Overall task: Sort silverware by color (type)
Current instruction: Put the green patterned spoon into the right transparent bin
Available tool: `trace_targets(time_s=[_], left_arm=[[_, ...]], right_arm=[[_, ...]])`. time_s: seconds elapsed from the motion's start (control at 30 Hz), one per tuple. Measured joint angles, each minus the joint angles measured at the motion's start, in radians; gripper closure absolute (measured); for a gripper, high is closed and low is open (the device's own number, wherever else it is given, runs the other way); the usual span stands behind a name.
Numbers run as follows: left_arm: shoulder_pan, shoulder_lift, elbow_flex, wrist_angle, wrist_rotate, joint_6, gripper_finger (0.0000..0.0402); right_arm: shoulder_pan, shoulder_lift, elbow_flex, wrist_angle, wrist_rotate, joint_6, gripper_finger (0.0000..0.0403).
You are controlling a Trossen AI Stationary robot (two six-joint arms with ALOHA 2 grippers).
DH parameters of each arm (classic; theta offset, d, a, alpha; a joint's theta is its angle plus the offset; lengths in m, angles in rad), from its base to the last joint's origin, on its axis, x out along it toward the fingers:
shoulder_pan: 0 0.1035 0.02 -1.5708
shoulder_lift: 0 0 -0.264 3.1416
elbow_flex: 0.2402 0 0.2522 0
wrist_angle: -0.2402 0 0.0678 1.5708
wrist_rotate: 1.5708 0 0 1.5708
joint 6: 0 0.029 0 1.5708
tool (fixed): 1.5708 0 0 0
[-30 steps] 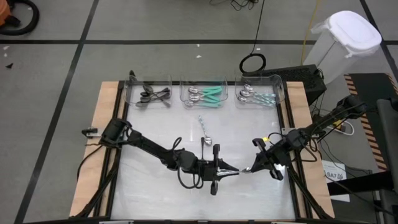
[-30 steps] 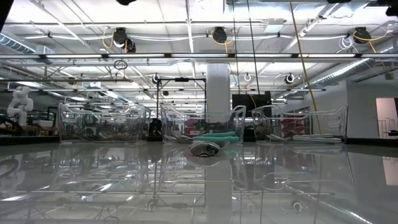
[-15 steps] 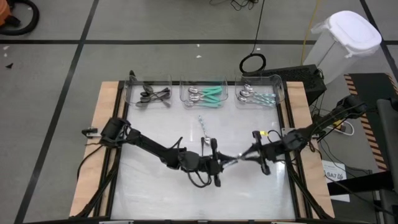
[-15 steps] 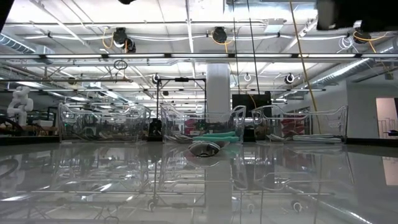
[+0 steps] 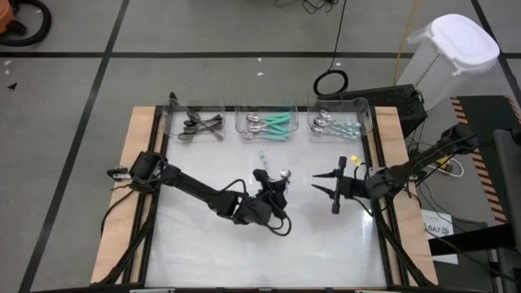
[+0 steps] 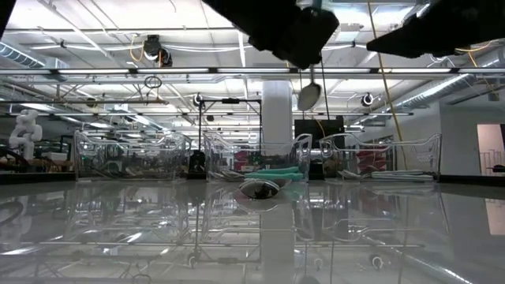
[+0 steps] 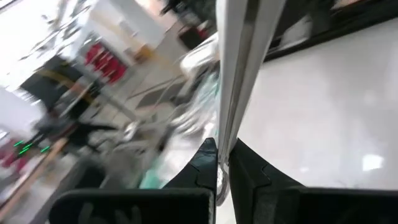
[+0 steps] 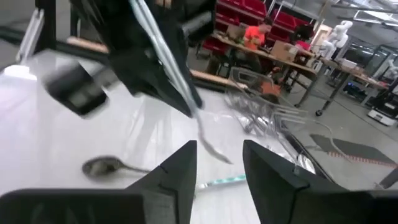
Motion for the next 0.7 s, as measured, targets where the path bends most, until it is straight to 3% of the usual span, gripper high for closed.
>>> trace_targets(time_s=[0.1, 0.27, 0.53, 0.7], left_arm=[[0.011, -0.001, 0.000, -0.032, -0.067, -0.021, 0.0387], [0.024, -0.002, 0.000, -0.093, -0.070, -0.072, 0.0387], [0.039, -0.002, 0.001, -0.092, 0.086, -0.077, 0.0387], [0.041, -0.002, 0.001, -0.092, 0.135, -0.075, 0.0387]], right_arm=[[0.000, 0.000, 0.002, 0.038, 0.001, 0.023, 0.0275], [0.000, 0.015, 0.002, 0.114, -0.007, 0.027, 0.0275], [0.002, 0.189, 0.001, 0.324, -0.115, -0.064, 0.0275], [-0.001, 0.295, 0.001, 0.467, -0.112, -0.127, 0.0275]])
